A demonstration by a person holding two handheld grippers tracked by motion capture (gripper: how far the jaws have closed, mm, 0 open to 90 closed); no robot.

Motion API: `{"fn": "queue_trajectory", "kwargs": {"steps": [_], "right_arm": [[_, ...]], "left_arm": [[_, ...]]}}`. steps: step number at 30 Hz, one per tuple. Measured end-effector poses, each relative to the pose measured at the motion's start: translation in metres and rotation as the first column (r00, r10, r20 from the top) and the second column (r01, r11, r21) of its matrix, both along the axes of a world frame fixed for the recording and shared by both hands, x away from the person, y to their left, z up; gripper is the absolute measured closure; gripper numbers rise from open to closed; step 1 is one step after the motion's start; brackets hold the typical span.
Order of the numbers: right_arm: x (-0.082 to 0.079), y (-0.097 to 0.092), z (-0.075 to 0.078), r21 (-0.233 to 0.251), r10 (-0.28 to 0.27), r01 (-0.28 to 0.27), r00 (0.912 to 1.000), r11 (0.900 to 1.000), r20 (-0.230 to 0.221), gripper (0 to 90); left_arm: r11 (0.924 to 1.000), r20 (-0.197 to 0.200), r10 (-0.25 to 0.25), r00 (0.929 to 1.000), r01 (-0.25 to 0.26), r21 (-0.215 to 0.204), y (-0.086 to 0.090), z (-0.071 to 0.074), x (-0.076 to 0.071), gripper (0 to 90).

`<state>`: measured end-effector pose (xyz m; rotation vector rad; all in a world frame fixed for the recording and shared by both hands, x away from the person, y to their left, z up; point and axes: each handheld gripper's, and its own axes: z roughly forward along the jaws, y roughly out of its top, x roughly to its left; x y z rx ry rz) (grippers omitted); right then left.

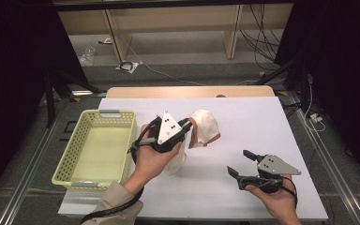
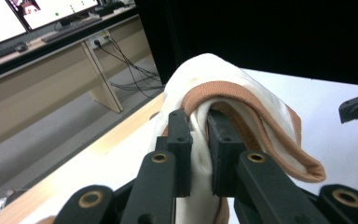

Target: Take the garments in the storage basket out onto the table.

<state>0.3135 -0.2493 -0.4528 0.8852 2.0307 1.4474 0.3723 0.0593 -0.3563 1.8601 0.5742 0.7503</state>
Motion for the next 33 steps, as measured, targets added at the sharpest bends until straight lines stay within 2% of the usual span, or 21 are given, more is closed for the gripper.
{"fn": "queue_trajectory", "kwargs": {"steps": [15, 26, 33], "right_arm": [[0.0, 0.0, 0.0, -0.002, 0.002, -0.002, 1.0, 1.0, -0.002, 19.5], [0.0, 0.0, 0.0, 0.0, 0.002, -0.002, 1.0, 1.0, -0.007, 19.5], [0.0, 0.001, 0.0, 0.0, 0.002, -0.002, 1.0, 1.0, -0.008, 19.5]], "left_arm": [[0.9981, -0.073, 0.021, 0.9971, -0.016, 0.059, -0.004, -0.027, 0.009, 80.5], [0.9944, -0.132, 0.029, 0.9909, -0.015, 0.105, -0.01, -0.049, 0.014, 80.5], [0.9897, -0.171, 0.047, 0.9841, -0.022, 0.142, -0.014, -0.064, 0.019, 80.4]]}}
